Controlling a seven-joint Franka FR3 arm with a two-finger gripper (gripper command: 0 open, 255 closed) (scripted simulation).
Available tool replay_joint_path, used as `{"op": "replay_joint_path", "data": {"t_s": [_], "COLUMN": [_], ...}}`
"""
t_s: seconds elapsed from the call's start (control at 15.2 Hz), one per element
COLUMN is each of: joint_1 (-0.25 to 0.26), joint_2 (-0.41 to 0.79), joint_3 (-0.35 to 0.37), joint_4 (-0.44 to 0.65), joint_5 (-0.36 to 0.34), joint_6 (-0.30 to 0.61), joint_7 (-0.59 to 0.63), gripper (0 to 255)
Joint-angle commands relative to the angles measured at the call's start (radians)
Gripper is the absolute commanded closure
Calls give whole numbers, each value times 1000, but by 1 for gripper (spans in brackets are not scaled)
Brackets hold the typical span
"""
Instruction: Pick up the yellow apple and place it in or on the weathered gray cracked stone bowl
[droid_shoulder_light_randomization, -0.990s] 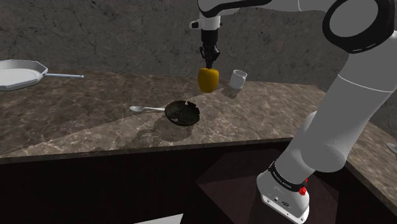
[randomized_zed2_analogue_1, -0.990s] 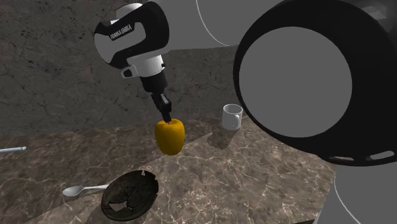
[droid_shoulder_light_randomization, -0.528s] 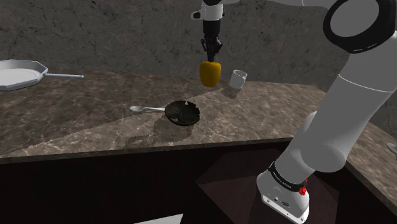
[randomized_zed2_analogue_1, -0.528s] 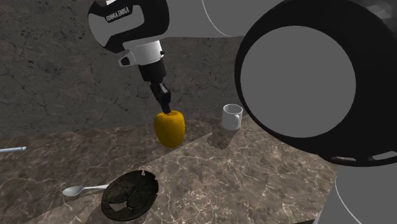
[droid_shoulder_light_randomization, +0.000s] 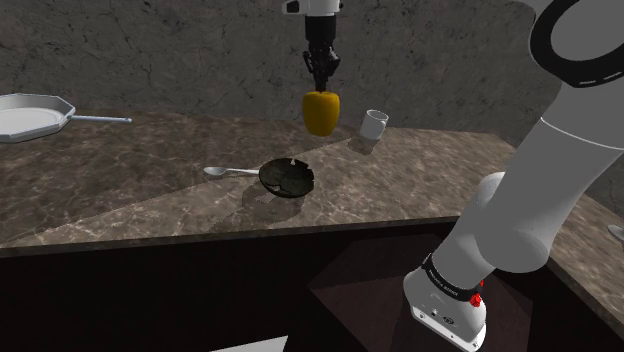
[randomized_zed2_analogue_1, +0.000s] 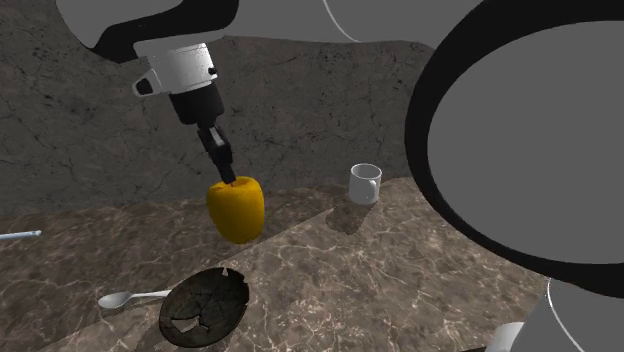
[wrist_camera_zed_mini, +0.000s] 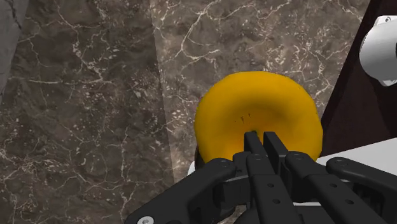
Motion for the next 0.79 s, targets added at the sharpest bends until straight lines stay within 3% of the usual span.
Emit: {"op": "replay_joint_path", "data": {"t_s": [0.0,0.46,0.73], "joint_1": [23,112,112], "joint_2": [-9,6,-8], "joint_3": [21,105,105], "joint_4": [9,122,50], "joint_5": [6,40,40], "joint_6": [-22,-132,-74], "joint_7": [43,212,215], "gripper": [255,255,255]}}
